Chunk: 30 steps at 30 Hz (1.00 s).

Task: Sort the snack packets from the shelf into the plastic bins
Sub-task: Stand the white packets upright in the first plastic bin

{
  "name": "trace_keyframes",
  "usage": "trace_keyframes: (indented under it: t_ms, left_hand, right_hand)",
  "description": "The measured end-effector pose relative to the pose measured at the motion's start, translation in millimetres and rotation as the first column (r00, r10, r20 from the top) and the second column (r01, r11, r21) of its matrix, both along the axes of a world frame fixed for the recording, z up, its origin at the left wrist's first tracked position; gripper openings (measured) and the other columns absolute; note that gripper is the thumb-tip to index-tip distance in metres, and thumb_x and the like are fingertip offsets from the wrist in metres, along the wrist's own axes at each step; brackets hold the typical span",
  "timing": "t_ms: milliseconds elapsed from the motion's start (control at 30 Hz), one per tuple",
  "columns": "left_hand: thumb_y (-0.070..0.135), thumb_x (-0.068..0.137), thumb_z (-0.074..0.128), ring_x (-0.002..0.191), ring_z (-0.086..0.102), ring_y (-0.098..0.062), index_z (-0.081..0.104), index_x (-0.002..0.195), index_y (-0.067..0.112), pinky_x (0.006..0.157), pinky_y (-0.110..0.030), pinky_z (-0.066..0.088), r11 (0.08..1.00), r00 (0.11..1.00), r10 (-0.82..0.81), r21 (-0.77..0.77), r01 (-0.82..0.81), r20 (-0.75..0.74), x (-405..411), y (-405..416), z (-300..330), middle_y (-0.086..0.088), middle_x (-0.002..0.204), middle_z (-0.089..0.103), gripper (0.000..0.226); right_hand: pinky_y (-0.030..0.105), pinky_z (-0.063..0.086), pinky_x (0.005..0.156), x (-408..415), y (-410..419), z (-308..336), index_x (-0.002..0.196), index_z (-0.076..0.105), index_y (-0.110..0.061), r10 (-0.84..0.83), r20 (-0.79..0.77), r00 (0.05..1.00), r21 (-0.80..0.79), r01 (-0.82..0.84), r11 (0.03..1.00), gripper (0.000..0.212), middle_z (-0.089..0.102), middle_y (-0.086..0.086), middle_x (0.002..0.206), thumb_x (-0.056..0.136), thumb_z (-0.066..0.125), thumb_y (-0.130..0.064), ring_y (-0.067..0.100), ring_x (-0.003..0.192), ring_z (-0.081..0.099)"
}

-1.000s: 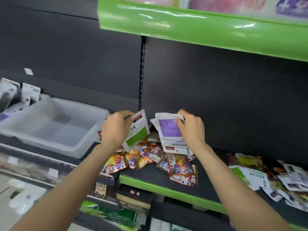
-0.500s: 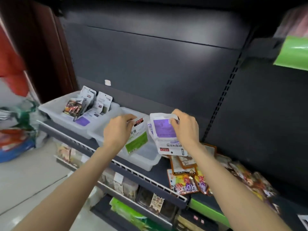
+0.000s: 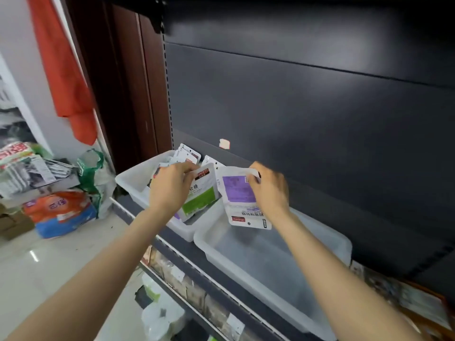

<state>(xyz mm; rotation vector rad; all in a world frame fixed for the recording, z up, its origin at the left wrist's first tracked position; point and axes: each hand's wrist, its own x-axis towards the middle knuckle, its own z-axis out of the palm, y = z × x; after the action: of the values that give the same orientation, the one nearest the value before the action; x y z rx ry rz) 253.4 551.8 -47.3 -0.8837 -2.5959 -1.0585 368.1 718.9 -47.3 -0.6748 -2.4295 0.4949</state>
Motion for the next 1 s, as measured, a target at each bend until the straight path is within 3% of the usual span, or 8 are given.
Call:
trace_keyframes:
  t_ms: [100,233,300,467,567,667,867,1000]
  left_hand:
    - [0.012,0.095,0.046,0.078,0.059,-0.029,0.067,0.11,0.023,0.059,-0.032,0.044,1.0,0.999,0.001,-0.007,0.0,0.039,-42.2,-7.5,-5.3,-0.003,0.084,0.067,0.028]
    - [0.009,0.093,0.044,0.088,0.061,-0.026,0.067,0.108,0.023,0.068,-0.038,0.051,0.999,0.999,-0.032,0.033,0.03,0.043,-101.5,-19.5,-12.7,-0.002,0.093,0.07,0.03]
    - [0.008,0.094,0.045,0.089,0.061,-0.026,0.068,0.108,0.021,0.068,-0.034,0.048,0.998,0.998,-0.044,0.039,0.043,0.042,-132.9,-26.1,-15.5,-0.002,0.091,0.068,0.03]
    - [0.011,0.094,0.045,0.092,0.06,-0.028,0.066,0.11,0.023,0.073,-0.039,0.051,0.985,0.987,-0.163,-0.057,0.163,0.01,-213.9,-39.4,-27.3,-0.002,0.097,0.068,0.029]
    - [0.011,0.093,0.048,0.091,0.063,-0.027,0.068,0.107,0.022,0.074,-0.042,0.052,0.938,0.945,-0.324,-0.117,0.327,0.037,-261.4,-45.0,-36.5,-0.002,0.098,0.07,0.027]
    - [0.011,0.093,0.05,0.091,0.063,-0.025,0.069,0.104,0.024,0.078,-0.042,0.052,0.89,0.902,-0.424,-0.148,0.432,0.083,-294.5,-48.2,-47.8,0.0,0.098,0.071,0.026]
    - [0.013,0.094,0.051,0.099,0.06,-0.025,0.066,0.105,0.027,0.083,-0.038,0.049,0.746,0.805,-0.556,-0.304,0.592,0.204,-327.3,-30.5,-67.4,0.0,0.107,0.066,0.024]
    - [0.005,0.093,0.045,0.101,0.06,-0.023,0.063,0.114,0.028,0.088,-0.033,0.042,0.697,0.813,-0.561,-0.44,0.567,0.159,-332.0,-13.7,-88.4,0.001,0.113,0.067,0.036]
  right_hand:
    - [0.029,0.031,0.058,-39.6,-7.4,3.2,0.092,0.058,-0.012,0.009,0.013,1.0,-0.009,-0.009,1.0,0.009,0.064,0.009,0.084,0.092,0.05,-0.016,0.027,0.07,0.045]
    - [0.032,0.035,0.058,-95.0,-23.1,1.0,0.094,0.059,-0.011,-0.006,0.02,1.0,0.002,0.006,1.0,0.011,0.064,0.01,0.084,0.092,0.049,-0.016,0.029,0.072,0.049]
    - [0.033,0.038,0.06,-122.8,-32.5,-3.6,0.095,0.059,-0.011,-0.029,0.016,0.999,-0.008,0.029,1.0,0.012,0.065,0.01,0.084,0.093,0.05,-0.017,0.031,0.073,0.052]
    - [0.032,0.037,0.059,-180.2,-59.9,-19.9,0.096,0.058,-0.012,-0.124,0.031,0.992,-0.032,0.125,0.992,0.01,0.067,0.012,0.088,0.095,0.05,-0.018,0.035,0.077,0.056]
    - [0.029,0.032,0.06,-210.4,-80.2,-31.3,0.108,0.058,-0.014,-0.232,0.099,0.968,-0.017,0.234,0.972,0.016,0.067,0.012,0.096,0.097,0.048,-0.02,0.032,0.082,0.055]
    - [0.031,0.037,0.071,-229.5,-92.7,-41.7,0.124,0.055,-0.016,-0.315,0.168,0.934,-0.043,0.326,0.944,0.028,0.065,0.011,0.111,0.097,0.047,-0.021,0.031,0.099,0.055]
    - [0.033,0.044,0.077,-240.2,-90.6,-68.9,0.122,0.056,-0.015,-0.386,0.297,0.873,-0.148,0.441,0.885,0.029,0.064,0.013,0.115,0.093,0.051,-0.015,0.031,0.105,0.056]
    - [0.032,0.045,0.083,-231.8,-79.6,-70.0,0.118,0.06,-0.021,-0.418,0.311,0.854,-0.206,0.49,0.847,0.03,0.062,0.005,0.118,0.091,0.054,-0.01,0.025,0.108,0.054]
